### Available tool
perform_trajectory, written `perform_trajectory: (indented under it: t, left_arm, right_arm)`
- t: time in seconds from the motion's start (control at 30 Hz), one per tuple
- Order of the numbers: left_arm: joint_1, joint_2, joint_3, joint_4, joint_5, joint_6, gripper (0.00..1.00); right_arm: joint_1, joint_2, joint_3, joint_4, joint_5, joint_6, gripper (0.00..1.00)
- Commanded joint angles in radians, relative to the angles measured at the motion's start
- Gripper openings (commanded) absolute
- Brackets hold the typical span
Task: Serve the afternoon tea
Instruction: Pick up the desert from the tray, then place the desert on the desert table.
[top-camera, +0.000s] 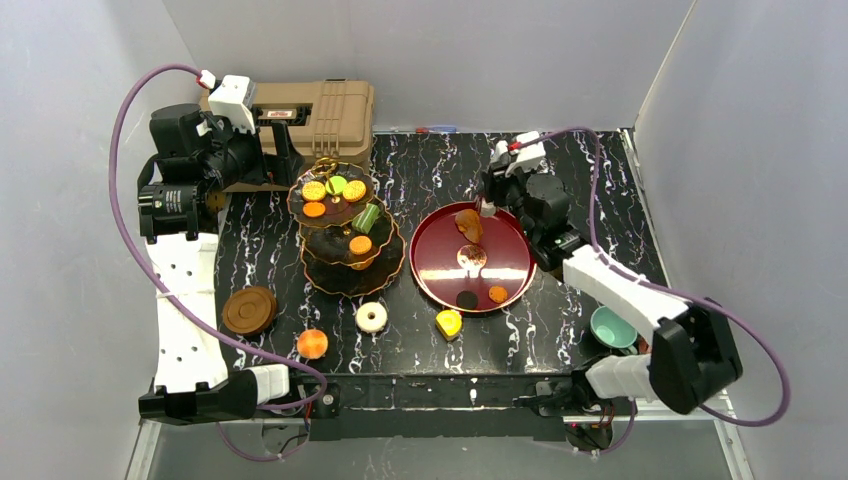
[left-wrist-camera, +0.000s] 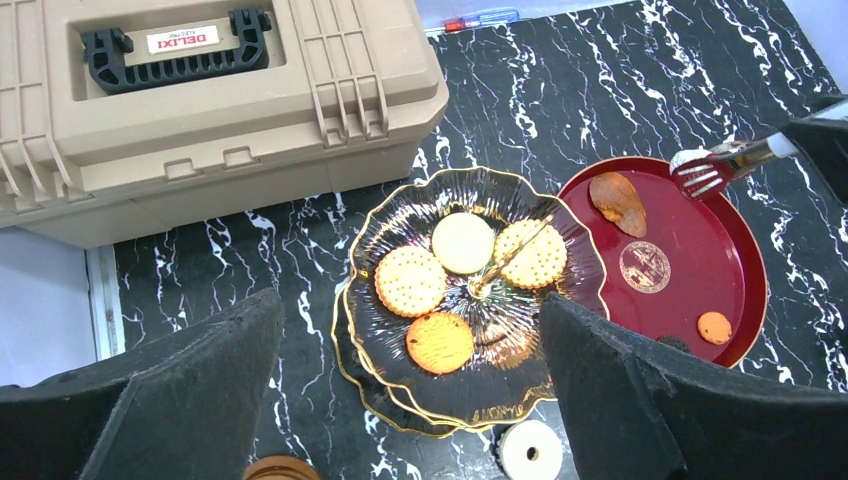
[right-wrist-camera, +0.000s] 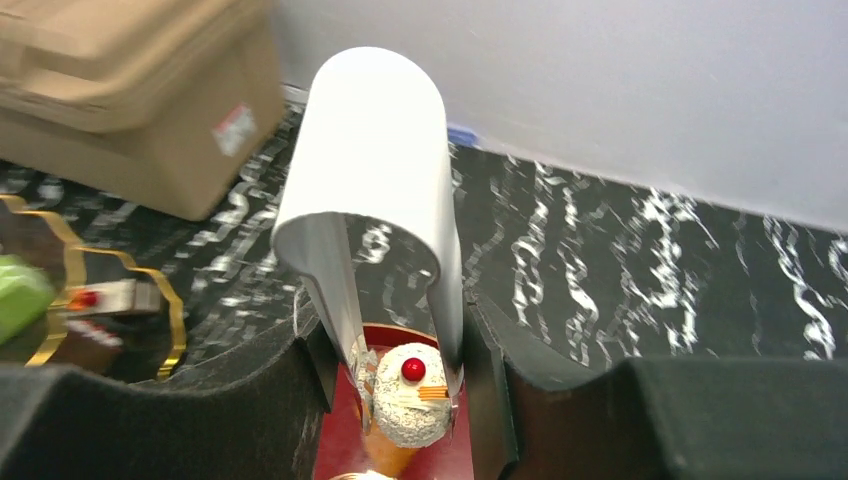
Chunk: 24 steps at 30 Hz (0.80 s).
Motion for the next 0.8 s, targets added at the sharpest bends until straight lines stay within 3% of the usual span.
perform_trajectory:
  t: [0.0, 0.17, 0.4, 0.77]
  left_arm:
    - [0.007, -0.003, 0.013, -0.012, 0.015, -0.004, 0.98]
    - [0.008, 0.006, 0.026, -0.016, 0.016, -0.016, 0.98]
    - [0.007, 0.004, 0.040, -0.027, 0.007, -0.002, 0.98]
    - [0.007, -0.006, 0.036, -0.027, 0.011, 0.010, 0.98]
  right_arm:
    - [0.135, -0.097, 0.053, -0.020, 0.009, 0.001, 0.26]
    - [0.312, -0.106, 0.021, 0.034, 0.077, 0.055, 0.26]
    - [0.500, 0.005, 0.056, 0.140, 0.153, 0.092, 0.26]
    - [0.592, 0.158, 0.074, 0.301, 0.215, 0.102, 0.28]
